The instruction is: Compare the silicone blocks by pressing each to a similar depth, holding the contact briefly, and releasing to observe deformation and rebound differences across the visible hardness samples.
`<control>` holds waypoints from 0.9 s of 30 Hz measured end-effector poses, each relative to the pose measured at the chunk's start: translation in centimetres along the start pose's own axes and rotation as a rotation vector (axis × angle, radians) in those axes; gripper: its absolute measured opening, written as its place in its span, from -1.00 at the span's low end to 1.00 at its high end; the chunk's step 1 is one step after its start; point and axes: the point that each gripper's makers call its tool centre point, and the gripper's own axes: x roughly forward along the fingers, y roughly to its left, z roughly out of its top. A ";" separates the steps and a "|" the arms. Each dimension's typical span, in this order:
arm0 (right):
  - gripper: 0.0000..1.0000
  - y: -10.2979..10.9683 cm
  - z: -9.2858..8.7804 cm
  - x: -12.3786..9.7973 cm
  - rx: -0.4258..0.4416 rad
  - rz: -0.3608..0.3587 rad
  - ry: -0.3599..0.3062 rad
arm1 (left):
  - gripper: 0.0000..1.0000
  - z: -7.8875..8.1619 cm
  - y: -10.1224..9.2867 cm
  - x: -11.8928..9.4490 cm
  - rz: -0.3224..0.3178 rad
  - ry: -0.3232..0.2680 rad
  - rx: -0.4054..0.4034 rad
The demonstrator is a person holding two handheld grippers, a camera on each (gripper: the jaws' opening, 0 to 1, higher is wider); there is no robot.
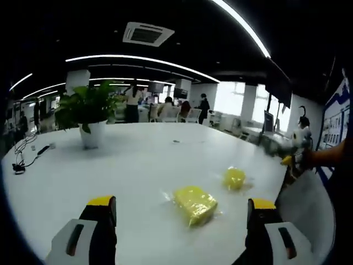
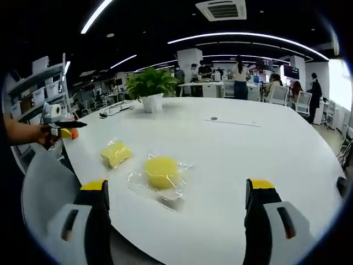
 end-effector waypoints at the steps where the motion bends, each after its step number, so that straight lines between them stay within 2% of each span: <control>1: 0.93 0.0 -0.2 0.0 0.002 -0.003 0.005 | 1.00 0.1 0.0 0.0 0.002 -0.007 -0.007; 4: 0.93 0.0 -0.5 -0.2 -0.009 -0.013 0.017 | 1.00 -0.1 0.1 0.1 0.011 -0.014 -0.011; 17: 0.93 0.0 0.0 -1.4 0.026 -0.034 -0.029 | 1.00 -0.2 -1.0 0.2 0.003 -0.018 -0.021; 27: 0.93 0.1 0.0 -1.3 0.014 -0.031 -0.032 | 1.00 -0.2 -1.0 -0.2 0.027 -0.031 -0.030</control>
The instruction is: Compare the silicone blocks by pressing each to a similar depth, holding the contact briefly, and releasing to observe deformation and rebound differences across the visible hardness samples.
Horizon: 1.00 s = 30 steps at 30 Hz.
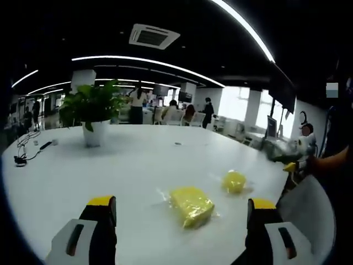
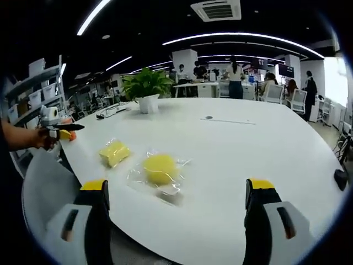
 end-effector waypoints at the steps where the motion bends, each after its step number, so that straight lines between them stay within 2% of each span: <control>1: 0.93 0.0 0.0 0.0 -0.001 -0.002 -0.002 | 1.00 0.0 0.0 0.0 0.002 0.000 0.000; 10: 0.93 -0.7 0.4 0.0 -0.027 -0.030 -0.022 | 1.00 0.2 0.7 0.1 0.028 -0.001 -0.017; 12: 0.93 -0.7 0.6 0.0 -0.023 -0.030 -0.031 | 1.00 0.6 0.4 0.2 0.020 -0.021 -0.039; 15: 0.93 -0.7 0.8 0.1 -0.037 -0.037 -0.040 | 1.00 0.2 0.3 0.4 0.023 -0.004 -0.006; 30: 0.93 -1.5 0.5 0.8 -0.031 -0.043 -0.047 | 1.00 -0.1 0.0 0.9 -0.001 0.020 -0.021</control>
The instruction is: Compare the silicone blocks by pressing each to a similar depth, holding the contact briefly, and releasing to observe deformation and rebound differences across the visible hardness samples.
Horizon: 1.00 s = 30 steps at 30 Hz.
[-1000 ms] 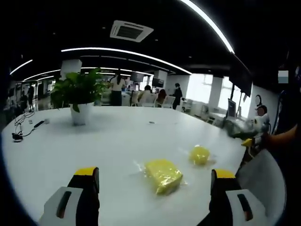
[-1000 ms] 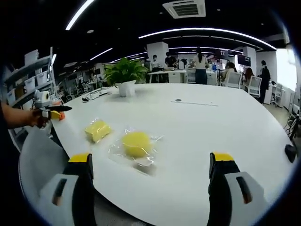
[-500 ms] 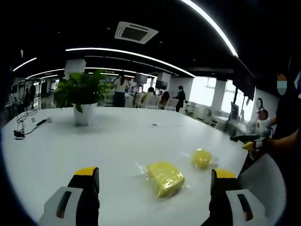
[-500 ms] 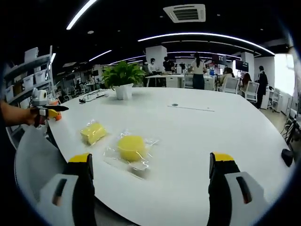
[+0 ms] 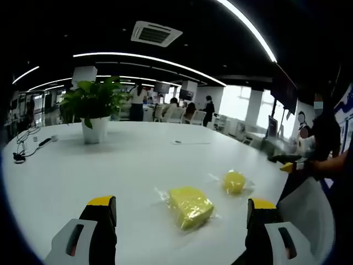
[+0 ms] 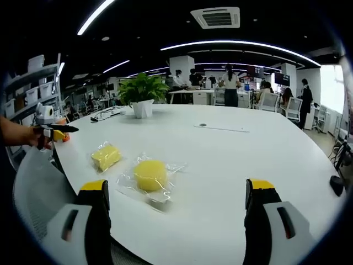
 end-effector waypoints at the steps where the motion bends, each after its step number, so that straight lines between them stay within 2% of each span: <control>1: 0.93 0.0 -0.1 0.0 0.001 -0.002 0.004 | 1.00 0.1 0.1 0.1 0.003 -0.001 0.004; 3: 0.93 0.2 -0.4 0.0 0.015 0.013 0.015 | 0.99 0.2 0.5 0.3 0.021 0.000 0.002; 9: 0.93 0.9 -1.2 0.1 0.014 0.056 0.050 | 1.00 -0.2 0.4 0.7 -0.005 0.018 -0.008; 14: 0.93 1.4 -1.2 0.2 -0.008 0.091 0.060 | 1.00 -0.6 0.2 0.9 -0.019 0.023 -0.003; 18: 0.93 1.6 -0.6 0.1 0.001 0.098 0.051 | 1.00 -0.4 0.4 0.9 -0.017 0.007 -0.035; 27: 0.93 1.3 -1.3 0.6 0.029 0.094 0.064 | 1.00 0.5 0.8 1.3 -0.017 0.005 -0.059; 30: 0.93 1.0 -1.8 0.6 0.039 0.085 0.074 | 1.00 0.3 0.8 1.4 -0.026 0.016 -0.061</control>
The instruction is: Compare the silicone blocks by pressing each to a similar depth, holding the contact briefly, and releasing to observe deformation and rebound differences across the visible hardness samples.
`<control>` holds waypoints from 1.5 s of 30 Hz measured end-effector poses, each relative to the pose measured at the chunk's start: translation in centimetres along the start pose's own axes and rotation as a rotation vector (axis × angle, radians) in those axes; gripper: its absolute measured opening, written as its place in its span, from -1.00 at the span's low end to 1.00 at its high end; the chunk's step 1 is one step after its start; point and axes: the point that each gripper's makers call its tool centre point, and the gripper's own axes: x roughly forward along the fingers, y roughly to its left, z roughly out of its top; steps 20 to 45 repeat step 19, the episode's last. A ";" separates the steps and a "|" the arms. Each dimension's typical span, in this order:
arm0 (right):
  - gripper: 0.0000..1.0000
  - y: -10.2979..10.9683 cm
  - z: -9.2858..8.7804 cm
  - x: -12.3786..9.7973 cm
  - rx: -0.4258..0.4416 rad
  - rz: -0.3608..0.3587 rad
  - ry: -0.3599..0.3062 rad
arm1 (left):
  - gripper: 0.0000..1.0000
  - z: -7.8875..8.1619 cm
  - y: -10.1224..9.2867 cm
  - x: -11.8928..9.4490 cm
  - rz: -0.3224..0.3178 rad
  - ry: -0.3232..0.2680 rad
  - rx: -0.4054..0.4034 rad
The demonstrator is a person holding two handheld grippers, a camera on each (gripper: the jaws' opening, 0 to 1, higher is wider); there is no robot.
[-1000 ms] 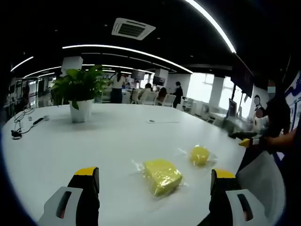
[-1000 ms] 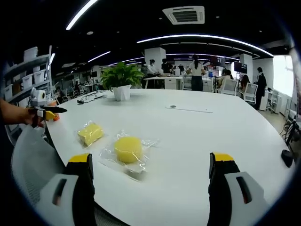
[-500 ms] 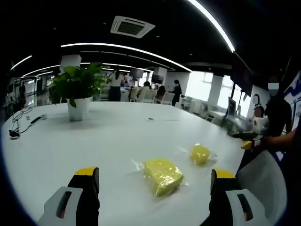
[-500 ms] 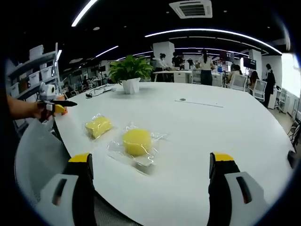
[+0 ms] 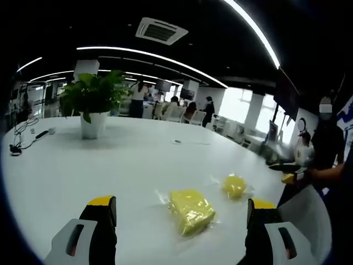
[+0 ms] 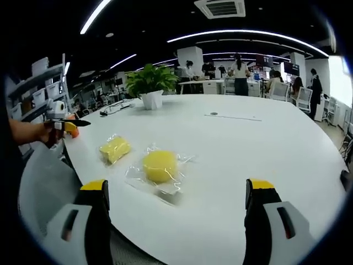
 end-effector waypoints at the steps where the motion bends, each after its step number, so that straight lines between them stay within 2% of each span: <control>1: 0.93 0.0 0.0 0.0 0.001 -0.001 -0.001 | 1.00 -0.1 -0.1 0.1 -0.002 0.007 -0.004; 10: 0.93 -0.3 0.4 0.2 0.004 0.000 -0.012 | 1.00 -1.4 0.1 0.3 -0.001 0.033 -0.021; 45: 0.93 -0.1 0.2 0.6 0.016 0.003 -0.003 | 1.00 -1.2 0.6 0.2 0.007 0.030 -0.037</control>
